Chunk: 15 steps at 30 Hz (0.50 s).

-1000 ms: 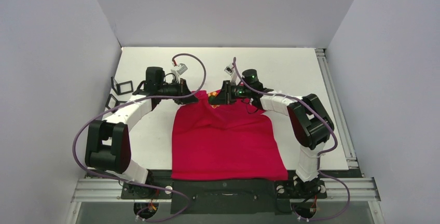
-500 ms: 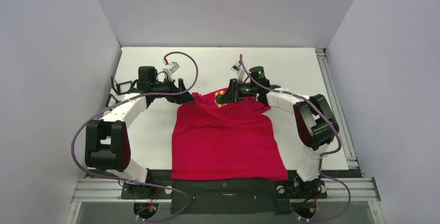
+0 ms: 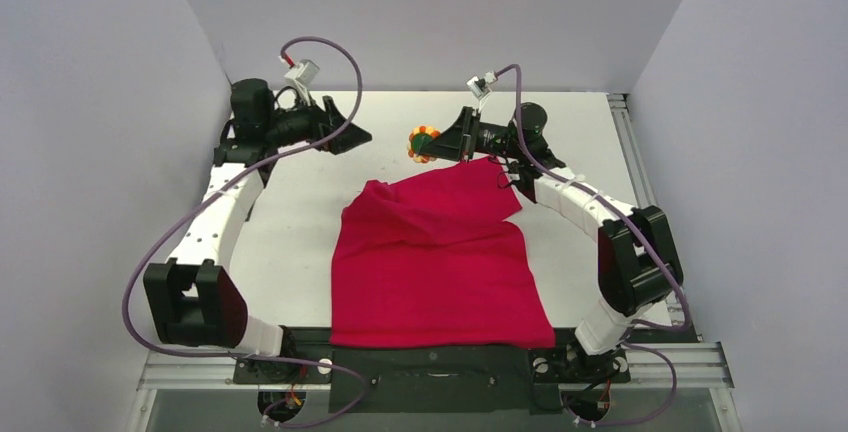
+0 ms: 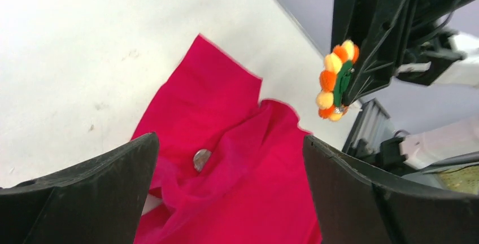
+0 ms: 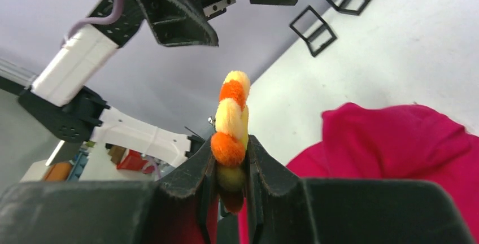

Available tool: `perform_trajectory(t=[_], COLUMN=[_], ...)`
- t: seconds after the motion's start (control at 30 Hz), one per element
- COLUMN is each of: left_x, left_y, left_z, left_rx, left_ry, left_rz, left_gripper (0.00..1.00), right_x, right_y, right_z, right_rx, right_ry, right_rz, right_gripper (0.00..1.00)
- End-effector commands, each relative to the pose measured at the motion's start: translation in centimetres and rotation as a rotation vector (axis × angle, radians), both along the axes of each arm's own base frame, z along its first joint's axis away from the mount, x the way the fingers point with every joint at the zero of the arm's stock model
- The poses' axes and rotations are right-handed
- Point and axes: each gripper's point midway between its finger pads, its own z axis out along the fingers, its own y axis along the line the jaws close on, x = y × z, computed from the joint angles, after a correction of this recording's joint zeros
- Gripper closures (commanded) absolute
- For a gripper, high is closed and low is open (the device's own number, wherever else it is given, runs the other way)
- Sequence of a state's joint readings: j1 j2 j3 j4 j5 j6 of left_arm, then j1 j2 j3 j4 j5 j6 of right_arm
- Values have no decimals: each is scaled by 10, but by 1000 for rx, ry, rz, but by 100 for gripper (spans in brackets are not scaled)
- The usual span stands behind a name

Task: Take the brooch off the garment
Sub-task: Remove the brooch from the clothes.

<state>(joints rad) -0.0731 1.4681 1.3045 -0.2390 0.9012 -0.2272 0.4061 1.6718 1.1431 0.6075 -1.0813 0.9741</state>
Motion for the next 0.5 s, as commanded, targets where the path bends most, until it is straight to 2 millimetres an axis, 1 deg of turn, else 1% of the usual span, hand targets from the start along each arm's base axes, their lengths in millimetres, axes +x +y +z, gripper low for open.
perform_trajectory(t=[0.0, 0.03, 0.07, 0.1, 0.13, 0.17, 0.2, 0.23, 0.27, 0.3, 0.33, 0.37, 0.47], left_x=[-13, -17, -21, -27, -37, -47, -56, -65, -69, -76, -79, -81, -87], left_y=[1, -3, -12, -16, -27, -32, -41, -45, -51, -54, -60, -62, -76], left_z=[71, 75, 72, 66, 65, 64, 64, 65, 62, 68, 65, 67, 67], left_rx=[-251, -270, -258, -210, -186, -157, -152, -157, -165, -181, -188, -191, -185], left_ry=[-41, -11, 15, 31, 19, -13, -29, -63, -106, -125, -157, -170, -197], left_rz=[-46, -69, -92, -108, -150, -179, -213, -240, -269, -279, -293, -282, -303], left_gripper=[4, 4, 4, 4, 4, 4, 4, 4, 4, 4, 4, 4, 4], right_x=[-20, -22, -23, -26, -28, -31, -33, -38, -42, -45, -50, -53, -61], right_y=[-6, -6, -7, -8, -8, -8, -7, -6, -5, -4, -3, -1, 3], right_z=[67, 71, 74, 76, 77, 79, 80, 81, 83, 82, 82, 81, 74], right_rx=[113, 119, 124, 128, 130, 132, 133, 134, 134, 131, 127, 121, 82], right_ry=[-126, -123, -128, -125, -127, -129, -132, -137, -147, -151, -163, -168, -174], right_rz=[53, 58, 61, 64, 67, 72, 76, 87, 95, 101, 110, 115, 124], right_gripper=[100, 100, 100, 100, 100, 100, 100, 100, 100, 100, 100, 100, 100])
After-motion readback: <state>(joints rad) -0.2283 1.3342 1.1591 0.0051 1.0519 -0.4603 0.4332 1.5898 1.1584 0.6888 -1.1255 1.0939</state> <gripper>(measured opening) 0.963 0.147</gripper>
